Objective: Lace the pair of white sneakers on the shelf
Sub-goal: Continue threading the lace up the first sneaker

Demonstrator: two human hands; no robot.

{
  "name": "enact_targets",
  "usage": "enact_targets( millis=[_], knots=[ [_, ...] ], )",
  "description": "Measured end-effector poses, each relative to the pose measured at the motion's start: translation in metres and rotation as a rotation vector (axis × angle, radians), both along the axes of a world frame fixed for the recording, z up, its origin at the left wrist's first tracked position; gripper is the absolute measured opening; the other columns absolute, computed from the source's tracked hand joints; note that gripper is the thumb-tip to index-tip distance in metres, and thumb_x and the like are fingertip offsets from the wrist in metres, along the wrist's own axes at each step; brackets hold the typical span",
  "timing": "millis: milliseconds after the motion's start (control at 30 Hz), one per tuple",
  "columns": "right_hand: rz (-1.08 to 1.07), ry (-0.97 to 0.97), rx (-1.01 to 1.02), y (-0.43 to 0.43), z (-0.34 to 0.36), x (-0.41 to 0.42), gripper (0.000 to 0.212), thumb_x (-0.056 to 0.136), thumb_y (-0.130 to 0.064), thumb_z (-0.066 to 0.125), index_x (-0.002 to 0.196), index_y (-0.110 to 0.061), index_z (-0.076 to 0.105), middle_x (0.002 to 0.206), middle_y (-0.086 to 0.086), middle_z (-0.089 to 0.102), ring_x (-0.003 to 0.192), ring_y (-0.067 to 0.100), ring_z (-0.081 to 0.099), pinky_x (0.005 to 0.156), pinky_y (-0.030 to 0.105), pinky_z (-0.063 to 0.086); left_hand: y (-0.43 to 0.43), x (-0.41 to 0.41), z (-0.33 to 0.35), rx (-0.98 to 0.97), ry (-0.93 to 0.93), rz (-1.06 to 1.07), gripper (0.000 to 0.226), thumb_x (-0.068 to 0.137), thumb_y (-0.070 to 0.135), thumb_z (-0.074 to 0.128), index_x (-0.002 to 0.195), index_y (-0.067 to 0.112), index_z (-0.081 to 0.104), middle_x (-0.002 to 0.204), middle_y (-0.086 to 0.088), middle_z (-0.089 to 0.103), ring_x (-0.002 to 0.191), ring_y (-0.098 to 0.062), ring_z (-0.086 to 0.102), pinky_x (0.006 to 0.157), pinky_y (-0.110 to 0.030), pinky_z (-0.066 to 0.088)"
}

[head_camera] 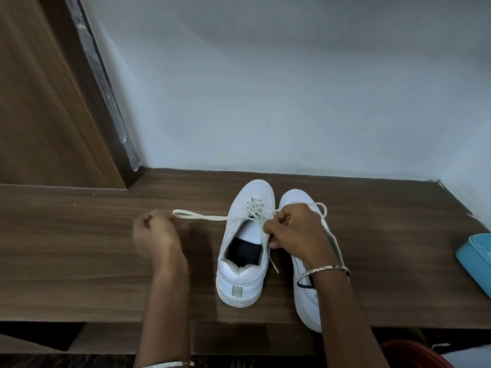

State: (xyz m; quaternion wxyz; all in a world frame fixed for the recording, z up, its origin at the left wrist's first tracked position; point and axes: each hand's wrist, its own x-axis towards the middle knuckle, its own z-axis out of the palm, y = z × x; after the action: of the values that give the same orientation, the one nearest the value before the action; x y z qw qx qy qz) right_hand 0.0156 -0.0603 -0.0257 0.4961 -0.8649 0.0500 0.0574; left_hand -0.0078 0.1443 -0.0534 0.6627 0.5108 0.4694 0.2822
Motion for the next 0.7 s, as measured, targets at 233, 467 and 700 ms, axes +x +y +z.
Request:
enact_targets(
  millis=[233,467,700],
  knots=[
    [0.025,0.014,0.022,-0.001,-0.003,0.003,0.009,0.08,-0.004,0.07,0.074,0.002,0.069,0.067,0.013,0.073,0.059,0.023,0.074,0.072,0.048,0.063,-0.032,0.009,0.004,1.096,-0.227,-0.868,0.023,0.073,0.037,0.067,0.095,0.041,0.075,0.119,0.01,0.063,0.125,-0.02,0.046,0.103,-0.022,0.035],
    [0.036,0.051,0.084,-0.004,-0.006,0.005,0.009,0.08,-0.003,0.071,0.074,0.004,0.068,0.073,0.019,0.073,0.064,0.027,0.075,0.072,0.05,0.063,-0.041,0.016,-0.01,1.249,-0.051,-0.947,0.011,0.079,0.048,0.068,0.084,0.04,0.075,0.119,0.021,0.063,0.127,-0.013,0.043,0.094,-0.046,0.038],
    [0.03,0.097,0.147,-0.006,-0.006,0.005,0.009,0.082,0.0,0.07,0.081,0.008,0.067,0.081,0.022,0.074,0.072,0.033,0.075,0.076,0.051,0.062,-0.032,0.008,0.015,0.304,-0.473,-0.506,0.015,0.097,0.013,0.058,0.085,0.022,0.062,0.086,0.006,0.071,0.081,-0.008,0.065,0.073,-0.028,0.048]
  ],
)
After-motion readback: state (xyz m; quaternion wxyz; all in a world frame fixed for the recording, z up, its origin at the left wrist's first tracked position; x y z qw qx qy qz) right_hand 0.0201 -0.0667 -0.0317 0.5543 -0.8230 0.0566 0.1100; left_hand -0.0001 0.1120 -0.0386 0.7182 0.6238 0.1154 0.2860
